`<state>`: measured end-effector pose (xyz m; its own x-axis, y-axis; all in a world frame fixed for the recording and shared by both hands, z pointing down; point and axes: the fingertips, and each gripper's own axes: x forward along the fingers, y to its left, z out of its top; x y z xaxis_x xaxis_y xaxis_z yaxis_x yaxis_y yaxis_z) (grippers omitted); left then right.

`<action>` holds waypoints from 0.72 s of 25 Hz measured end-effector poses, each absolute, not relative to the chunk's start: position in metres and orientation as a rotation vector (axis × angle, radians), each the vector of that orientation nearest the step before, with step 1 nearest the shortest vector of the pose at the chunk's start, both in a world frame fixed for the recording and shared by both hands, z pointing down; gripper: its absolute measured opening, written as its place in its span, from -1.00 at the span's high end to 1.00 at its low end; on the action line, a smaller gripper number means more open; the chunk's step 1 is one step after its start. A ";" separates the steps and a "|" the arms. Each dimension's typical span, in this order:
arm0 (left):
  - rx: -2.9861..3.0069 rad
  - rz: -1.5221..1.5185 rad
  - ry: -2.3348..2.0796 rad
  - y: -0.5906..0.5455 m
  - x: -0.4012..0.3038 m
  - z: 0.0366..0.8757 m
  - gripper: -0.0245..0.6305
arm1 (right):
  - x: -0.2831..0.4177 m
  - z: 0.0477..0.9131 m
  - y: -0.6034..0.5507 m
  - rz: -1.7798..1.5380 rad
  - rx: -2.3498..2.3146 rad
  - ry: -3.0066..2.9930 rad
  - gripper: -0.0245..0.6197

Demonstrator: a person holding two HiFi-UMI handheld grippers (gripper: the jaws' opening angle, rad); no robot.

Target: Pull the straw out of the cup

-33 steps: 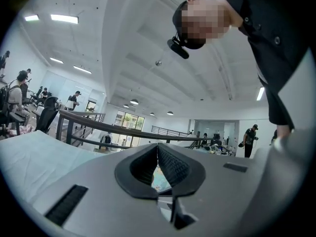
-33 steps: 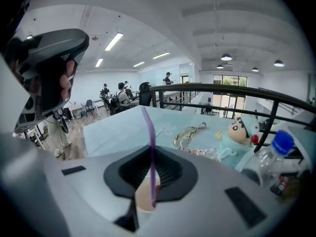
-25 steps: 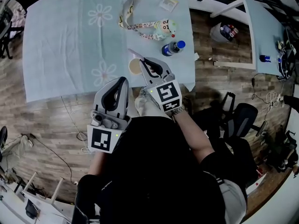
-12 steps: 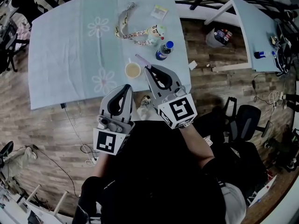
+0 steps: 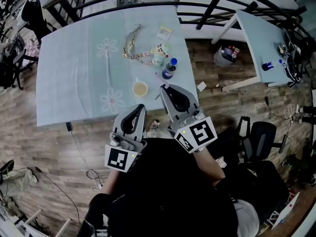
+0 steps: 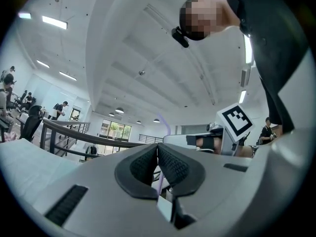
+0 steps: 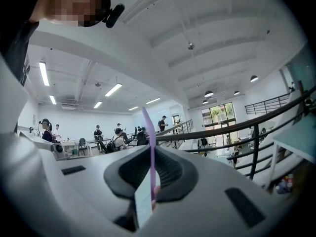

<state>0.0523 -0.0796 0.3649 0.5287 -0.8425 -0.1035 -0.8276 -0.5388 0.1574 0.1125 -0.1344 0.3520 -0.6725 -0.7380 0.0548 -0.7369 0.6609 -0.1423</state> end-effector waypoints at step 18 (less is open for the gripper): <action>2.735 -0.345 -1.502 -0.079 0.035 0.327 0.88 | 0.118 0.280 -0.093 -0.068 -1.173 2.723 0.82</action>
<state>0.0351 -0.0792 0.3267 0.5178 -0.8340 -0.1905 -0.8335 -0.5420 0.1071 0.1183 -0.0930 0.2803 -0.6741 -0.7248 -0.1421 -0.7168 0.6884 -0.1110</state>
